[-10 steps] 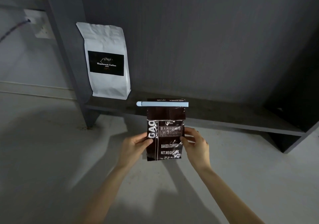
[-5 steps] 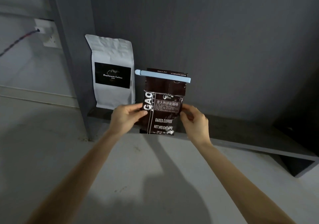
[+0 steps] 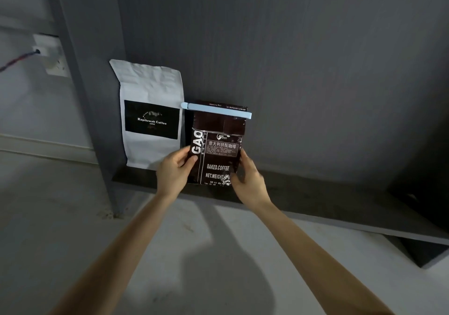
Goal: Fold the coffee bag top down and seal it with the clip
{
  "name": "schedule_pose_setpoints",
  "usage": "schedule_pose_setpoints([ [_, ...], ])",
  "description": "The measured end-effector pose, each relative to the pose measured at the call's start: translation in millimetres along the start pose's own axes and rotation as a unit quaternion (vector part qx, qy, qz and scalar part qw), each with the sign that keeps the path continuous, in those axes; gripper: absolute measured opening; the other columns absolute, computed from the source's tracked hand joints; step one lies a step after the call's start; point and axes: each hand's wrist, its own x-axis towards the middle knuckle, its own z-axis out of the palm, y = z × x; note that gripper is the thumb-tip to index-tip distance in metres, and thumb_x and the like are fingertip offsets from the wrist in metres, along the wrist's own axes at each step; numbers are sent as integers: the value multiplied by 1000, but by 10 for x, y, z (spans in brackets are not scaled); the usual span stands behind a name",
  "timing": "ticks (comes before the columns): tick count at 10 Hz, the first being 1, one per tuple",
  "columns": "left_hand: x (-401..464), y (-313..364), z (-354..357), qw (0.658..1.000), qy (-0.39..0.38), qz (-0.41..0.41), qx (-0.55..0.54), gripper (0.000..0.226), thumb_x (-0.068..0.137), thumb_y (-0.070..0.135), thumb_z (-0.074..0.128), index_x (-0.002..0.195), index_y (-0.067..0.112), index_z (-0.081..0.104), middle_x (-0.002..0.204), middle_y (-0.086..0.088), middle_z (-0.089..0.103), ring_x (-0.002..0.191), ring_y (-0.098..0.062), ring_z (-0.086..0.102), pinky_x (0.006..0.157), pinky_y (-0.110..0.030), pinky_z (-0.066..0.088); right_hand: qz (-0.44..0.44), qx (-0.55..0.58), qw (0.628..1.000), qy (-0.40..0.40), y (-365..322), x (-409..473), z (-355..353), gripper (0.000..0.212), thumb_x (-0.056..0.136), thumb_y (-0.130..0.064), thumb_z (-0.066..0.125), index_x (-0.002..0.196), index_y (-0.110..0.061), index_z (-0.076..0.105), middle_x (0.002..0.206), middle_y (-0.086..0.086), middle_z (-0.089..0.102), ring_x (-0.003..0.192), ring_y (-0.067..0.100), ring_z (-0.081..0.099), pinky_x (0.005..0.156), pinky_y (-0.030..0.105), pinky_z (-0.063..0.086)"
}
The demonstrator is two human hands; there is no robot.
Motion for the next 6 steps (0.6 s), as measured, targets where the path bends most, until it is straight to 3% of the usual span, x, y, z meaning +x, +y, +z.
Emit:
schedule_pose_setpoints([
  [3,65,8,-12,997,-43,15,66,37,86,14,53,121,4,50,124,-17,59,116,-27,55,97,-34,42,-6,-17,999,-46,-14,30,-84,60,87,-15,48,138,-27,18,140,4,40,123,22,46,88,24,36],
  [4,37,88,-35,991,-76,21,110,51,88,16,50,134,7,32,137,-17,47,125,-29,46,104,-39,38,-6,-51,997,-60,-66,-10,-174,62,88,-20,49,139,-24,14,147,6,31,132,23,35,98,27,32],
  [5,-5,195,-51,985,-76,41,146,59,88,17,48,139,9,20,142,-15,41,127,-29,43,104,-41,37,6,-83,995,-50,-112,-40,-227,65,89,-25,48,140,-19,9,154,6,13,138,26,24,110,37,26],
  [6,-66,369,-29,971,-38,130,198,65,86,18,50,139,6,15,143,-17,37,130,-32,38,106,-45,37,9,-159,987,-12,-154,-97,-333,70,88,-27,49,141,-20,5,156,6,-1,141,29,9,115,49,16],
])
